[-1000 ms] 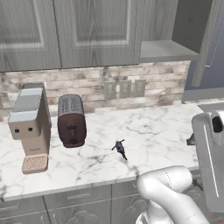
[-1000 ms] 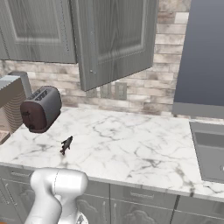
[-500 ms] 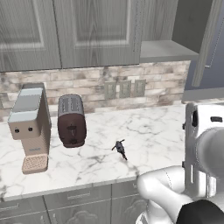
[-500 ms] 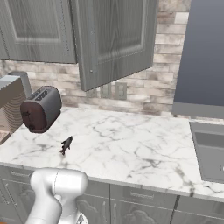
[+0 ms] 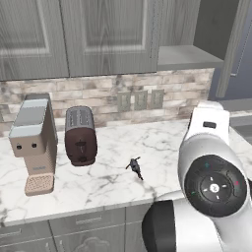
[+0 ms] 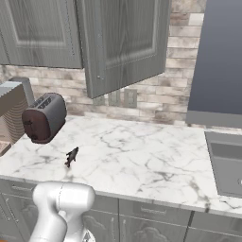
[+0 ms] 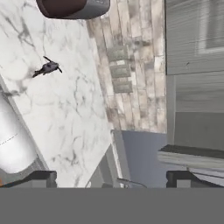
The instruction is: Retrieve the tupperware from the cabinet, then place the raw meat into the tupperware to avoid contamination.
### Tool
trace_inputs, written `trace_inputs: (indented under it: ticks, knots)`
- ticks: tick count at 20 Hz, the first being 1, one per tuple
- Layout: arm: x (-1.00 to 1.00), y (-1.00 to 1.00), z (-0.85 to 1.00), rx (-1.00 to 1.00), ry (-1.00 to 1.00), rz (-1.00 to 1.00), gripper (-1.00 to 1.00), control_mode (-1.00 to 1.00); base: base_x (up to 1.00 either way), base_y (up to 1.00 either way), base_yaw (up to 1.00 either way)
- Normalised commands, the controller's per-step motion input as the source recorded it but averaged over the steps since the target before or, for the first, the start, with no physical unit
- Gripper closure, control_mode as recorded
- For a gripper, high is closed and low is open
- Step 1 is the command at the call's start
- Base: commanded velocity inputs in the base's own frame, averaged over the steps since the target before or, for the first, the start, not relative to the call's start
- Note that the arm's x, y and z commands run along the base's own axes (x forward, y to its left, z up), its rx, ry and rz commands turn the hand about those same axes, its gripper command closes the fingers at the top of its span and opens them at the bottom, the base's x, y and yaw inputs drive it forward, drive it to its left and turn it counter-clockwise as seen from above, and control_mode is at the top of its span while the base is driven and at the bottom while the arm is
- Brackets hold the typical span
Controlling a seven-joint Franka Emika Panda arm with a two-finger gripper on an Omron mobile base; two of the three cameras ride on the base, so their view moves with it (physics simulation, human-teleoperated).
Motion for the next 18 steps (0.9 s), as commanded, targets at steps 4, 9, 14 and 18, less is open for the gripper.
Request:
trace_inputs:
  ticks: [4, 9, 14, 18]
  knots:
    - [0.57, -0.05, 0.0, -0.05, -0.21, -0.21, -1.0, -1.0, 0.0, 0.0, 0.0]
    - [0.5, -0.22, -0.05, -0.04, -0.24, -0.17, -1.0, -1.0, 0.0, 0.0, 0.0]
    - [0.5, -0.3, 0.06, 0.0, -0.24, -0.11, -1.0, -1.0, 0.0, 0.0, 0.0]
    - [0.52, -0.25, 0.3, 0.01, -0.2, -0.12, -1.0, -1.0, 0.0, 0.0, 0.0]
